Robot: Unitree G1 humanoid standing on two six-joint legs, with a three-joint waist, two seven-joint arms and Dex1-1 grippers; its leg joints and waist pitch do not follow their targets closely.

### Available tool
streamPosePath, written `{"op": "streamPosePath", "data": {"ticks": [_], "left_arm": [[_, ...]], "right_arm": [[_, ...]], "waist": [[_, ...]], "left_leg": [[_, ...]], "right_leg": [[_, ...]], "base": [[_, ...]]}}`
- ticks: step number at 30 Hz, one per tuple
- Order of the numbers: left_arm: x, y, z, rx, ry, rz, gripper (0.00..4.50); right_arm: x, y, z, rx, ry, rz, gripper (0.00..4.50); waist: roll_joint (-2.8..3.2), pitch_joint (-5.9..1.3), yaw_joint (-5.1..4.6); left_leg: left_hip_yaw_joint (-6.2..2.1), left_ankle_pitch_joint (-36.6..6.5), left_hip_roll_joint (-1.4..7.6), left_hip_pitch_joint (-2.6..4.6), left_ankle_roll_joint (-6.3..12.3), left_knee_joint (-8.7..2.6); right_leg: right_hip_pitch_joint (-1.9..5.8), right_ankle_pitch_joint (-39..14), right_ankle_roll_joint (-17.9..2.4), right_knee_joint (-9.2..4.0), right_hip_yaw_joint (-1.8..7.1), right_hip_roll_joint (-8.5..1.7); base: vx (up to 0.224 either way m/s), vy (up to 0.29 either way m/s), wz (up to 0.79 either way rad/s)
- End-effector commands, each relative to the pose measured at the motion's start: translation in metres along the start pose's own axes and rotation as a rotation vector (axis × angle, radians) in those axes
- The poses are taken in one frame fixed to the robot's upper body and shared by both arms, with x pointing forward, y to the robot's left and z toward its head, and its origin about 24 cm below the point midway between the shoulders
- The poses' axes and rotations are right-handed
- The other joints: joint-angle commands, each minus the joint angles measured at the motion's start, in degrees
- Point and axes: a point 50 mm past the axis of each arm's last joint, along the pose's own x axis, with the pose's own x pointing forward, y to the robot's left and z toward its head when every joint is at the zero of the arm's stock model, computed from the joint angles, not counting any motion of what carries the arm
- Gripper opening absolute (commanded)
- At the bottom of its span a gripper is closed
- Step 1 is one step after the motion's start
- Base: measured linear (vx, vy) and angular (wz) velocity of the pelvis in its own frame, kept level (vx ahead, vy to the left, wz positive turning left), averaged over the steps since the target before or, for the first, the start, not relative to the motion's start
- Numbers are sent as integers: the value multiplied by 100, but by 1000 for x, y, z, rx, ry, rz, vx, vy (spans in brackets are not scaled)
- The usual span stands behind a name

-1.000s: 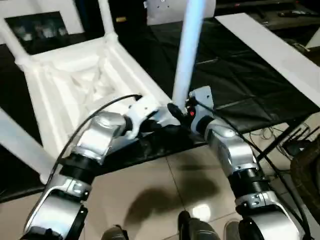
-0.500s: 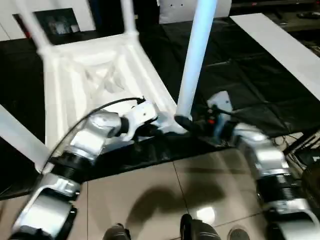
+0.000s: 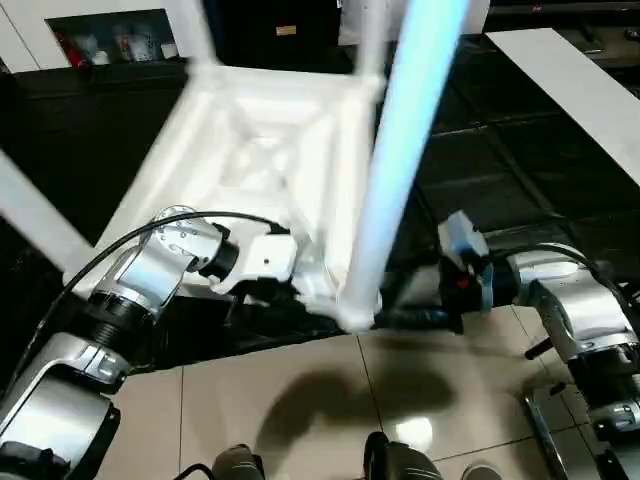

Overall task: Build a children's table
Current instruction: Rotate leg to tighten

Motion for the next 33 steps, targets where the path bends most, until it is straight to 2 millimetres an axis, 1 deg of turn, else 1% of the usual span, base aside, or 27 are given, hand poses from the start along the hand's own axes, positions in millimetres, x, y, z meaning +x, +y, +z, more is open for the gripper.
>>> {"op": "streamPosePath", "data": {"ticks": [1,2,3,4,5,6,9,10,11,12,13,14,16,18,20,22,24,25,26,27,28,29,30,31,32,33], "left_arm": [[20,-11,-4,9,44,-151,0],[20,-10,-4,12,44,-153,0],[20,-9,-3,16,44,-153,0],[20,-8,-3,18,44,-152,0],[20,-7,-3,20,44,-154,0],[20,-7,-3,21,42,-155,0],[20,-7,-3,22,39,-160,0],[20,-7,-3,22,39,-160,0],[20,-7,-4,19,37,-162,0],[20,-7,-4,19,37,-162,0],[20,-7,-4,17,37,-162,0],[20,-7,-5,14,37,-160,0],[19,-7,-7,6,38,-152,0],[18,-7,-8,-7,39,-143,0],[17,-7,-10,-54,19,-123,0],[17,-7,-11,-80,7,-109,0],[15,-8,-13,-153,-27,-61,0],[15,-8,-13,-153,-27,-61,0],[13,-7,-14,-194,-37,-24,0],[12,-8,-16,-244,-47,27,0],[12,-7,-16,-274,-60,70,0],[13,-6,-15,-303,-77,112,0],[13,-4,-15,-330,-89,150,0],[14,-2,-14,-346,-95,182,0],[16,3,-12,-385,-107,255,0],[18,7,-10,-408,-114,299,0]], "right_arm": [[2,0,4,-8,-8,39,375],[5,1,4,-1,-12,56,375],[8,2,4,14,-18,80,357],[11,2,4,22,-22,97,357],[12,2,4,26,-25,111,336],[14,2,4,33,-31,122,336],[18,0,4,33,-38,134,303],[18,0,4,33,-38,134,303],[21,1,4,38,-43,155,295],[21,1,4,38,-43,155,279],[22,1,4,42,-47,161,279],[23,1,5,46,-50,166,264],[23,2,5,51,-53,171,258],[23,3,4,57,-55,176,227],[24,4,5,71,-80,165,225],[24,3,6,71,-94,146,219],[29,-2,6,91,-97,34,216],[29,-2,6,91,-97,34,215],[32,-6,6,93,-83,-34,215],[38,-11,6,98,-76,-128,212],[44,-16,7,102,-87,-199,211],[50,-20,9,115,-100,-266,209],[54,-23,9,126,-106,-319,208],[57,-25,9,132,-104,-354,207],[64,-29,9,153,-106,-428,205],[68,-32,9,173,-109,-478,204]], "waist": [[-20,-465,-30],[-33,-464,-31],[-33,-462,-30],[-26,-466,-31],[-31,-466,-35],[-31,-462,-38],[-35,-462,-36],[-34,-462,-40],[-39,-483,-39],[-38,-476,-40],[-38,-476,-40],[-38,-476,-37],[-47,-477,-37],[-52,-485,-37],[-58,-491,-39],[-50,-489,-38],[-28,-483,-39],[-34,-476,-44],[-39,-462,-78],[-41,-442,-108],[-39,-441,-137],[-54,-414,-204],[-46,-401,-249],[-46,-401,-249],[-71,-378,-315],[-80,-357,-396]], "left_leg": [[224,-1062,-157,-31,587,-294],[221,-1038,-161,-46,557,-292],[220,-1029,-164,-45,555,-294],[216,-1002,-171,-53,546,-291],[219,-1023,-169,-52,541,-288],[215,-1043,-169,-61,524,-289],[215,-1082,-167,-52,472,-287],[213,-1086,-170,-57,471,-288],[214,-1054,-170,-55,468,-282],[214,-1046,-169,-60,466,-284],[214,-1046,-169,-60,466,-284],[215,-1049,-171,-54,463,-283],[215,-1083,-173,-51,448,-283],[214,-1073,-173,-52,426,-282],[215,-1043,-172,-54,424,-280],[215,-1026,-175,-53,410,-281],[210,-1049,-180,-55,380,-287],[206,-1076,-182,-53,339,-296],[195,-1151,-190,-81,274,-304],[180,-1221,-210,-86,215,-317],[177,-1237,-208,-85,156,-319],[152,-1305,-243,-114,96,-331],[147,-1371,-269,-98,49,-327],[147,-1371,-269,-98,49,-327],[128,-1428,-298,-116,38,-319],[113,-1508,-336,-94,28,-297]], "right_leg": [[473,-1443,-1550,-228,146,-72],[477,-1543,-1482,-233,149,-72],[477,-1577,-1464,-238,147,-68],[482,-1604,-1439,-234,145,-66],[476,-1652,-1417,-245,145,-71],[477,-1709,-1399,-246,143,-70],[465,-1832,-1349,-251,147,-69],[466,-1848,-1348,-250,145,-68],[473,-1815,-1357,-242,145,-71],[470,-1790,-1362,-243,144,-66],[470,-1790,-1362,-243,144,-66],[467,-1785,-1361,-243,146,-62],[469,-1860,-1345,-242,147,-60],[471,-1932,-1308,-244,149,-64],[474,-1910,-1306,-237,150,-62],[475,-1951,-1283,-243,149,-64],[471,-2007,-1267,-253,145,-61],[469,-2088,-1237,-258,143,-62],[485,-2271,-1155,-261,137,-68],[482,-2523,-1029,-293,125,-63],[480,-2612,-983,-288,129,-75],[491,-3043,-787,-336,103,-68],[467,-3428,-597,-392,82,-67],[467,-3428,-597,-392,82,-67],[461,-3769,-416,-441,50,-57],[419,-4196,-195,-518,0,-48]], "base": [[0,0,0],[0,0,0],[0,0,0],[0,0,0],[0,0,0],[0,0,0],[0,0,0],[0,0,0],[0,0,0],[0,0,0],[0,0,0],[0,0,0],[0,0,0],[0,0,0],[0,0,0],[0,0,0],[0,0,0],[0,0,0],[0,0,0],[0,0,0],[0,0,0],[0,0,0],[0,0,0],[0,0,0],[0,0,0],[0,0,0]]}}
